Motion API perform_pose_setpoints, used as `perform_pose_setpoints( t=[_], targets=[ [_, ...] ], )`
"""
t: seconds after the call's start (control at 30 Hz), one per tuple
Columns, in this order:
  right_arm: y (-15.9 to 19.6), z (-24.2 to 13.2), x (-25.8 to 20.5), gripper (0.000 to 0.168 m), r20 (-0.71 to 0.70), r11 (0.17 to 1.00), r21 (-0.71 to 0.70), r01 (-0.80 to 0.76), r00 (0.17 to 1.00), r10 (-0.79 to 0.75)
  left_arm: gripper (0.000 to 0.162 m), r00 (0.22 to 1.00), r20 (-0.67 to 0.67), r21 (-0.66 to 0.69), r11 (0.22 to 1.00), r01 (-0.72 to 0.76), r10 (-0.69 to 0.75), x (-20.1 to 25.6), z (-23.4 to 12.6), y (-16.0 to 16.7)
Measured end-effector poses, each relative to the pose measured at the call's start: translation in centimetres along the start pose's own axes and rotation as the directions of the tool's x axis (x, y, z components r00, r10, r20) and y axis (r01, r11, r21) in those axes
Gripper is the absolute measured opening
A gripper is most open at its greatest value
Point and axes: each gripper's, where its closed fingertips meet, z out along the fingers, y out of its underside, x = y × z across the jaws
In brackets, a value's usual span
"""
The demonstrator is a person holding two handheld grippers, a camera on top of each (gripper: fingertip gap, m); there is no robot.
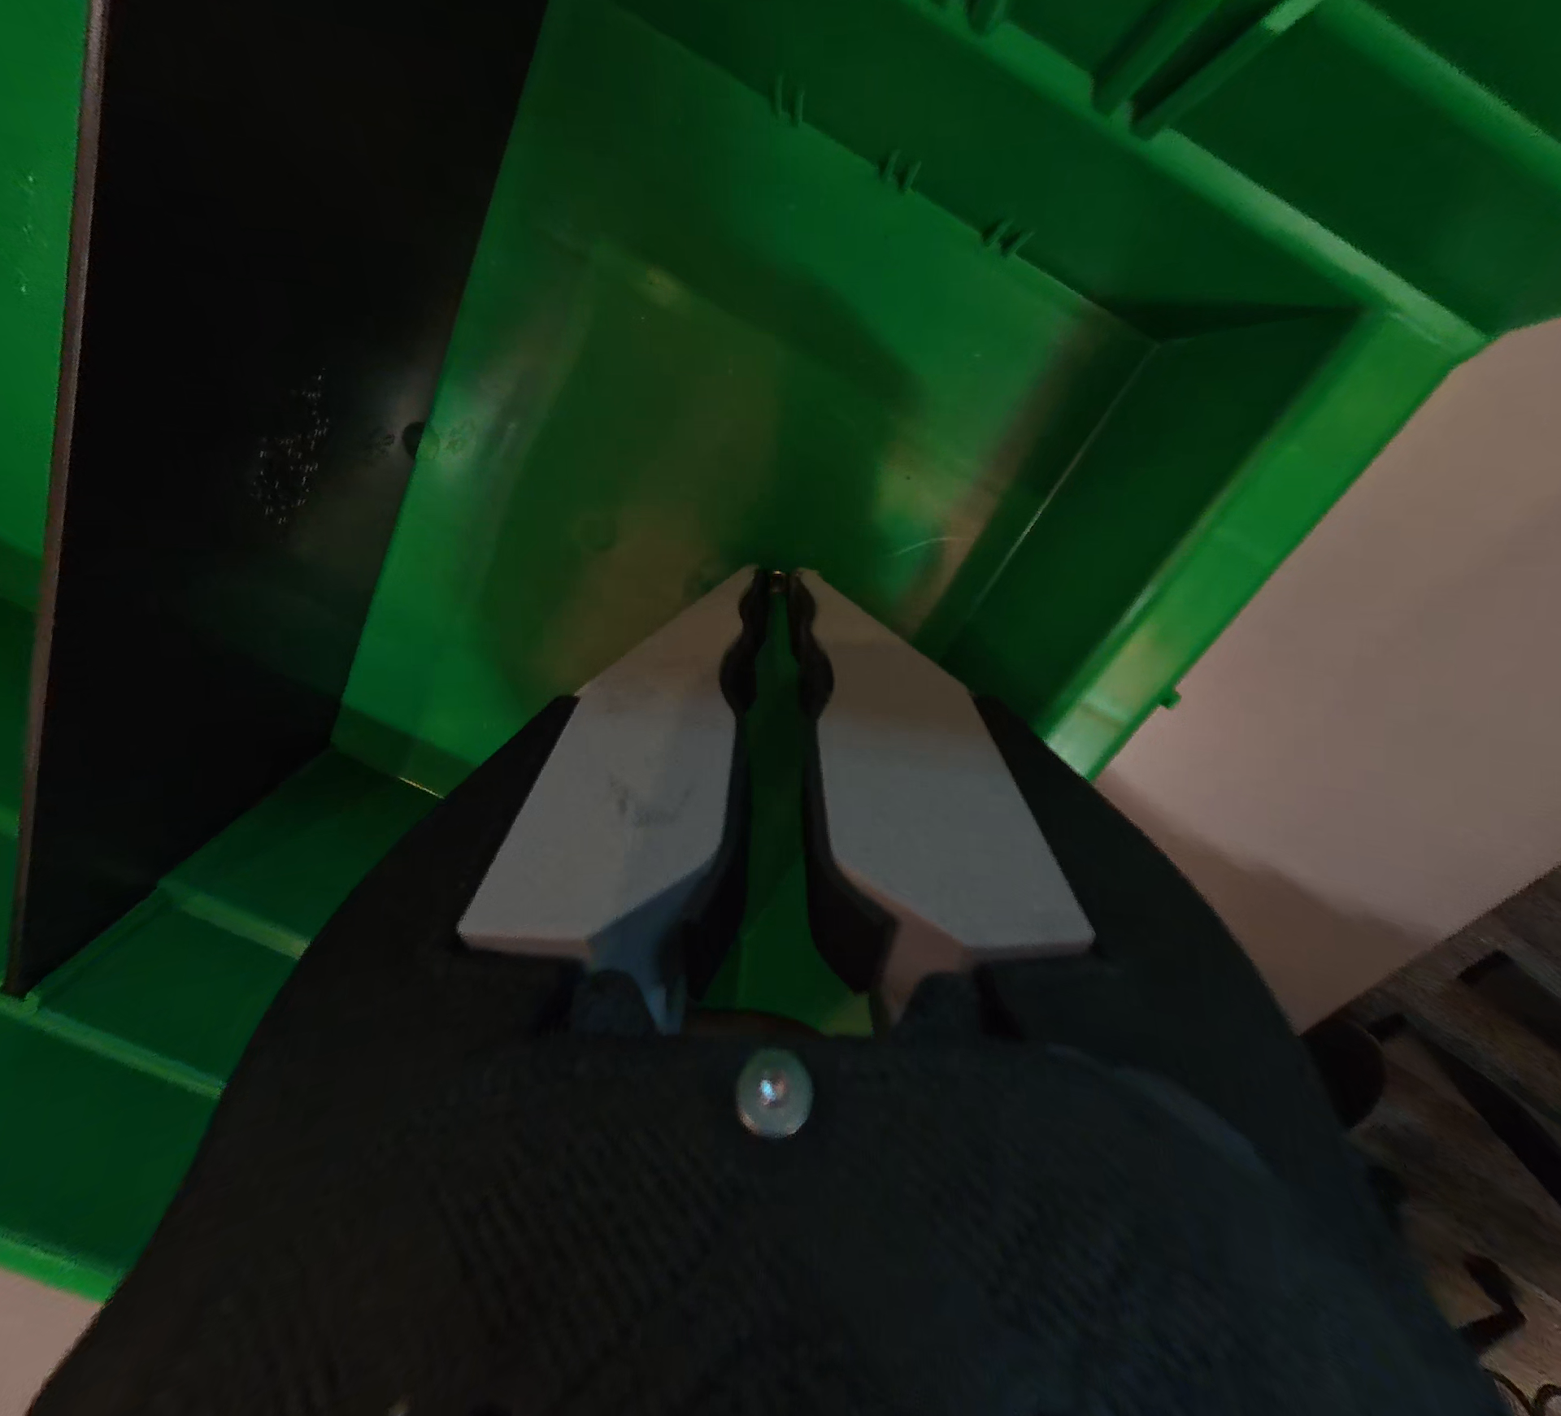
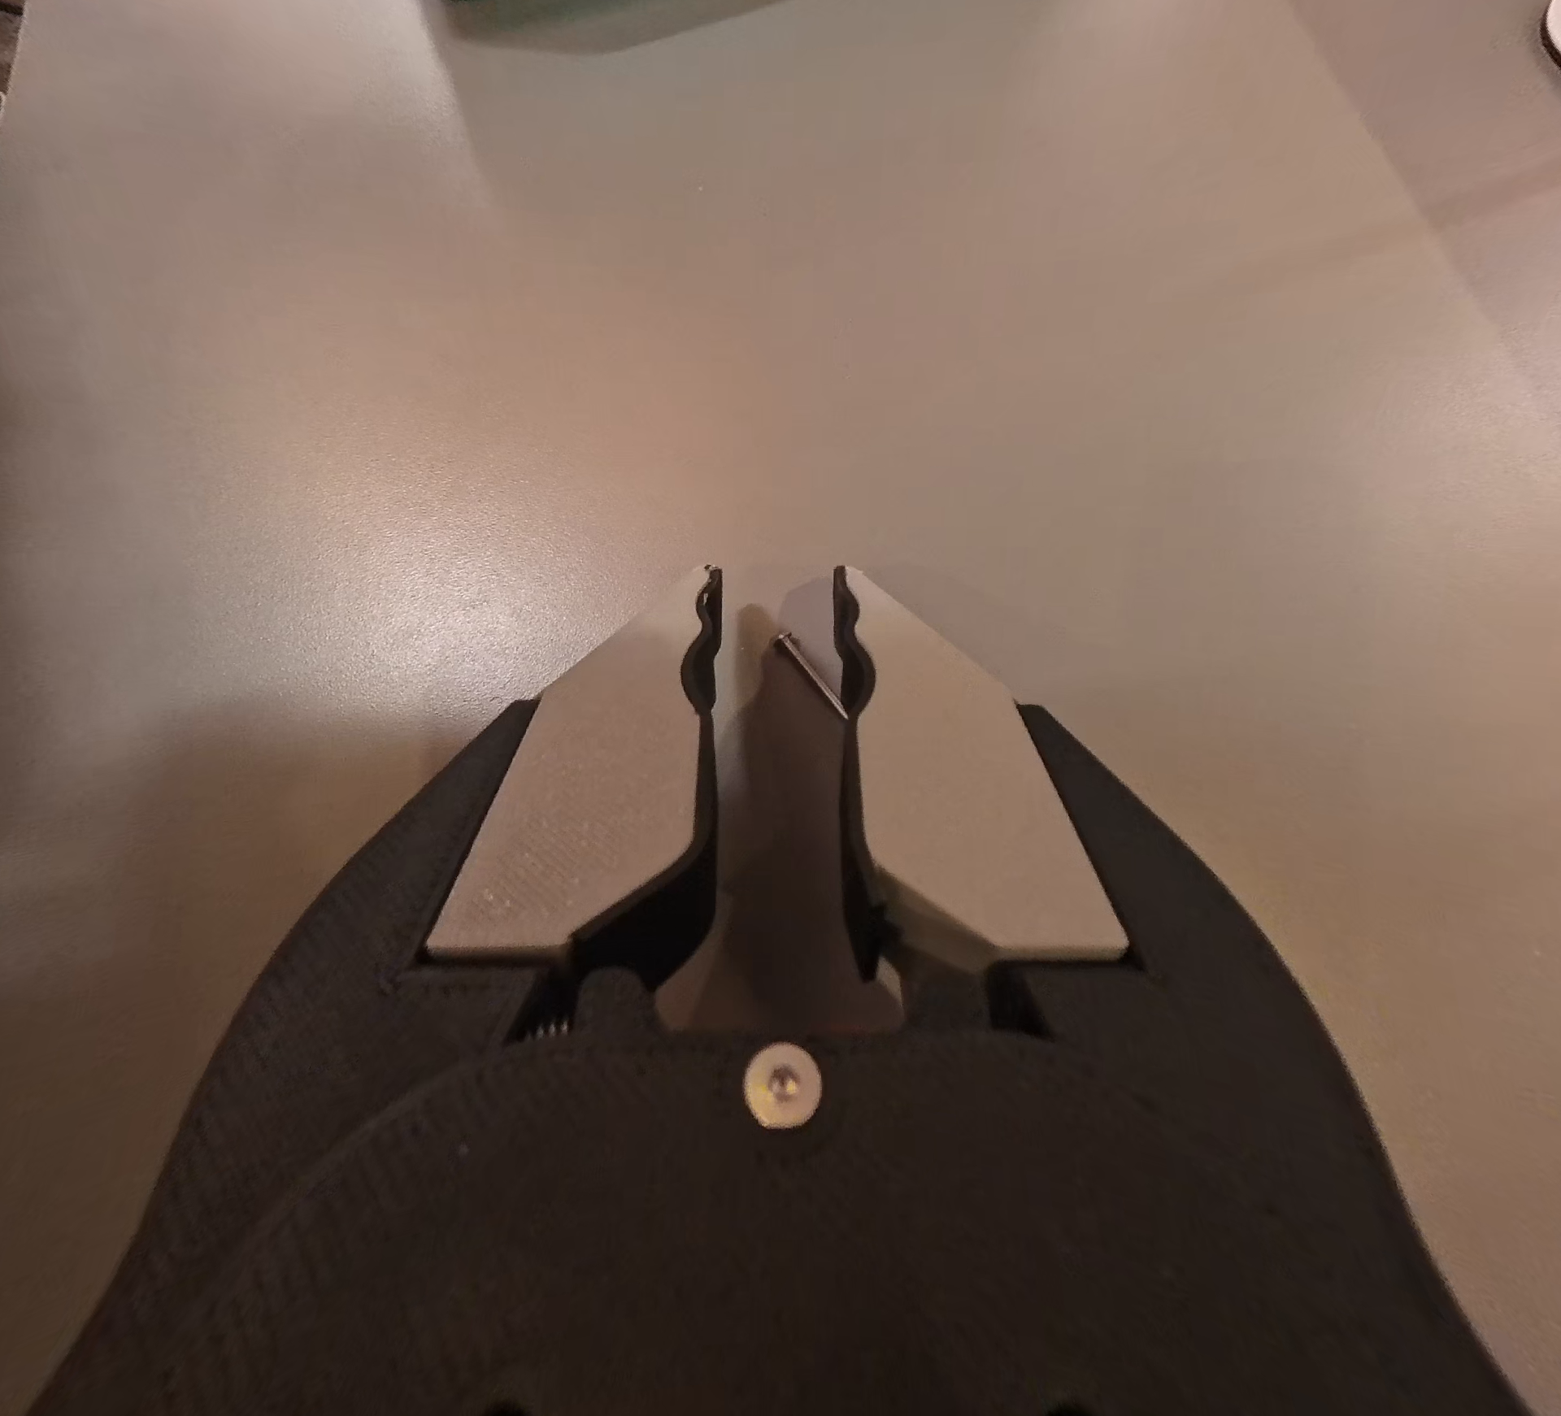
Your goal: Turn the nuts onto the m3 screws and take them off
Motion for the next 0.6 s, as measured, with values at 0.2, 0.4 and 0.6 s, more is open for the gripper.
perform_pose_setpoints(
  t=[0.2,0.4,0.6],
  targets=[
    [0.03,0.03,-0.08,0.023,0.001,1.000,-0.002,0.003,1.000,-0.003,0.002,1.000,0.004,-0.012,1.000,-0.014,0.014,-0.01,0.01,-0.04],
    [0.03,0.04,-0.08,0.023,0.000,1.000,-0.003,0.004,1.000,-0.004,0.002,0.999,-0.017,0.021,0.999,0.033,-0.033,0.04,0.01,-0.27],
    [0.03,0.03,-0.10,0.023,-0.002,1.000,-0.001,0.005,1.000,-0.005,0.000,0.999,-0.033,0.017,0.999,0.028,-0.028,0.08,-0.75,-0.66]
  ],
)
